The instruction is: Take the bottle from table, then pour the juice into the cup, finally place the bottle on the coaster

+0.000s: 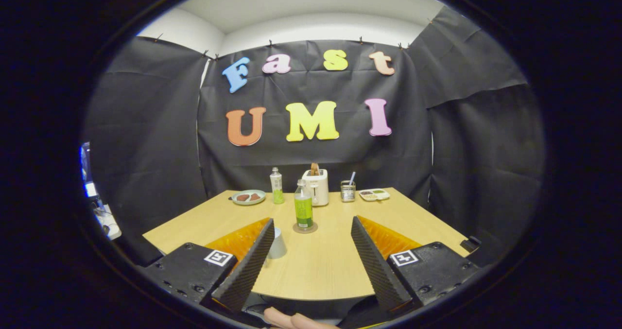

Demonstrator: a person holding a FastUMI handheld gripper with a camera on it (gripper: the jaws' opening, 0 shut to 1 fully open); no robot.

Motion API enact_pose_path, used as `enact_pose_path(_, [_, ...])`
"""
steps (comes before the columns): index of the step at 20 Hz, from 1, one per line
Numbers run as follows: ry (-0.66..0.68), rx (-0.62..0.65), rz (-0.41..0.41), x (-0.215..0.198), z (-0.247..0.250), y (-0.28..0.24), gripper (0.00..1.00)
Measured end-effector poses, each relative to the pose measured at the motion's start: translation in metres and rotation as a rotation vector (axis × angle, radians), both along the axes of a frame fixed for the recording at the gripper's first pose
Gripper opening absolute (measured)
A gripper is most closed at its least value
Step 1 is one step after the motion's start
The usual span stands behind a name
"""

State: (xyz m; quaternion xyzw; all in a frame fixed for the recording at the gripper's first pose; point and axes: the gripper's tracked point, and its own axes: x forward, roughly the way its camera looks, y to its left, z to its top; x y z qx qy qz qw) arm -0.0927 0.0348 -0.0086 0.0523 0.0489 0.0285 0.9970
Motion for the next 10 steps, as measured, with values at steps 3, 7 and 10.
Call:
enact_pose_path(3, [0.017,0.003,-0.005,0.0006,-0.0048,-0.0028,1.00])
enact_pose_path(7, [0.005,-0.003,-0.031,0.0013,-0.0016,-0.0079,1.00])
enact_pose_path(10, [-0.005,-0.026,-0.034,0.0031,-0.0031,-0.0052,1.00])
